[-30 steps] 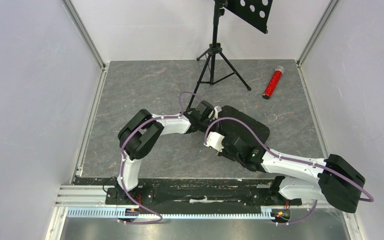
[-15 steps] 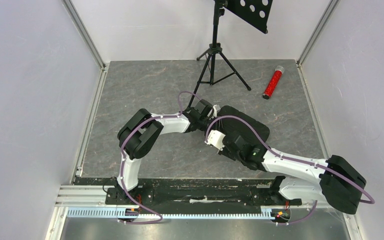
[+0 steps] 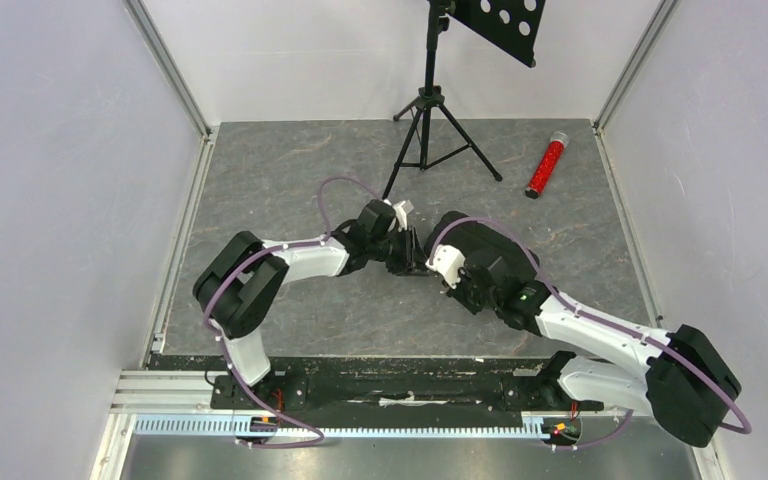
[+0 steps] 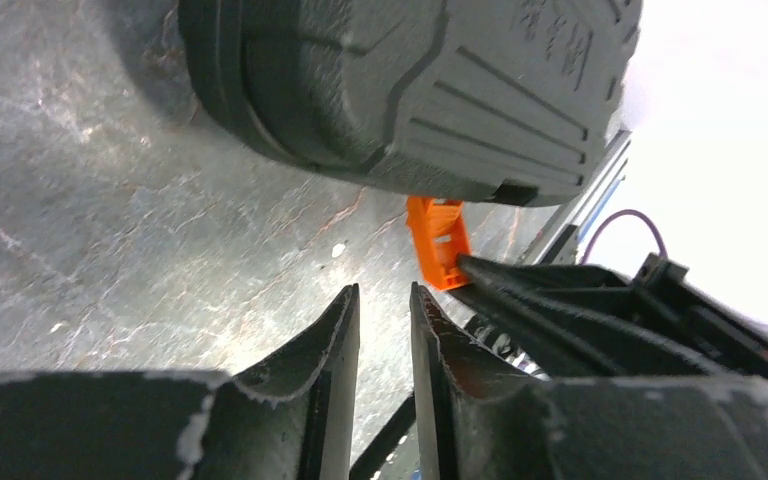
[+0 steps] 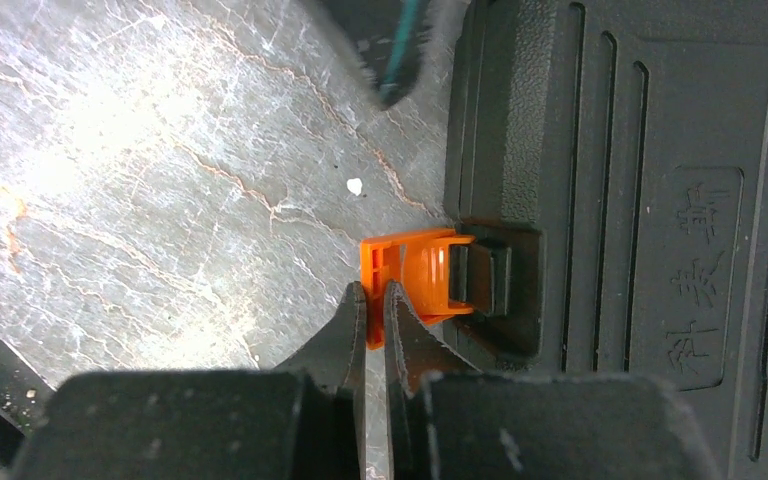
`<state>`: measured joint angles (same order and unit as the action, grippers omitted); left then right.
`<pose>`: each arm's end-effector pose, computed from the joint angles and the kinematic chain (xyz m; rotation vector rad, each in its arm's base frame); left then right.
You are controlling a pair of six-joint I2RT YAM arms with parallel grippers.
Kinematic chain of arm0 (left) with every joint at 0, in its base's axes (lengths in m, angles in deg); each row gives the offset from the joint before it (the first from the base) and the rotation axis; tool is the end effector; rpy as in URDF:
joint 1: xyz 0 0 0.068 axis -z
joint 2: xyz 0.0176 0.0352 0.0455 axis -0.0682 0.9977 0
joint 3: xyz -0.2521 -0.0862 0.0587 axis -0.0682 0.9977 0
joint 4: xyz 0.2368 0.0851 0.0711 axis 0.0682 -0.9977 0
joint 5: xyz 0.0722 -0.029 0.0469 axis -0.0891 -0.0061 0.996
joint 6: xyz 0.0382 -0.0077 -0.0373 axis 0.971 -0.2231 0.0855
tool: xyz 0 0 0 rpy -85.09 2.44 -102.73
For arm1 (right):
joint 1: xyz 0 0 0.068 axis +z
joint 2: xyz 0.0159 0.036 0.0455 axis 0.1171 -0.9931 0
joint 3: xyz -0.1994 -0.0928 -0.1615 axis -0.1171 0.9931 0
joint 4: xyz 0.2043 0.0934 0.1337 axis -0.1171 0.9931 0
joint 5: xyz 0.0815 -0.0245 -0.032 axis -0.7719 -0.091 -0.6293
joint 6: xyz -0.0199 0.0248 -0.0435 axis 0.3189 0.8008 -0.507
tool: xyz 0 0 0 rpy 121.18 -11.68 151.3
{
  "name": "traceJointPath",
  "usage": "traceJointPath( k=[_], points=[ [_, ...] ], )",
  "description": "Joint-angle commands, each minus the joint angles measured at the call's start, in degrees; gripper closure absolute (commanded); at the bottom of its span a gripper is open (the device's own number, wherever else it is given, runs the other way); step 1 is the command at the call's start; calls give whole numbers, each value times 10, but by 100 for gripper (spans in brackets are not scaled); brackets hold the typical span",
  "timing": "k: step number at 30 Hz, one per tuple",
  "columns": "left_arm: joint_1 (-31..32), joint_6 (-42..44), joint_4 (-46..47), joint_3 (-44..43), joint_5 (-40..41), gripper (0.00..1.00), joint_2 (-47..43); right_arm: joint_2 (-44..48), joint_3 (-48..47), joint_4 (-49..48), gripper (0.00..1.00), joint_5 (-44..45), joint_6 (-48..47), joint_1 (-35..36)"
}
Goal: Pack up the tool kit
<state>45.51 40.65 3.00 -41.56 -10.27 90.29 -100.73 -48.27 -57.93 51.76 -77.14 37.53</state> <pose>0.2684 -0.2599 0.1667 0.1311 2.5686 -1.2661 0.1538 0.1478 0.1826 -1.1844 2.0552 0.1814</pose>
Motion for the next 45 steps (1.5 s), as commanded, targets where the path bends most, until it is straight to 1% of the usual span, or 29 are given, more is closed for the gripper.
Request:
traceJointPath(
  k=[1,5,7,9,14,20,26,30,36,38,41,45],
  points=[
    [16,30,78,45,18,71,-15,16,-3,-28,100,-57,15,-28],
    [44,-44,159,68,1,74,19,17,0,-32,100,-77,19,-47],
    [54,-91,206,69,-2,75,43,19,0,-32,100,-84,20,-51],
    [62,-116,231,63,-5,75,64,21,-1,-32,100,-91,21,-55],
    [69,-114,232,56,14,73,83,28,-3,-34,100,-103,23,-68],
    [69,-104,240,63,27,66,98,32,-3,-40,100,-122,27,-82],
    [73,-127,275,44,12,66,124,33,-3,-42,100,-128,29,-93],
    [73,-142,295,40,5,66,120,35,-4,-42,100,-130,32,-97],
    [75,-158,301,30,5,66,118,36,-10,-44,100,-127,39,-99],
    [76,-172,311,26,4,66,121,38,-12,-44,96,-118,42,-100],
    [77,-181,313,16,4,66,123,41,-12,-45,94,-111,42,-100],
    [80,-192,313,5,4,66,127,44,-14,-46,86,-96,45,-100]
  ],
)
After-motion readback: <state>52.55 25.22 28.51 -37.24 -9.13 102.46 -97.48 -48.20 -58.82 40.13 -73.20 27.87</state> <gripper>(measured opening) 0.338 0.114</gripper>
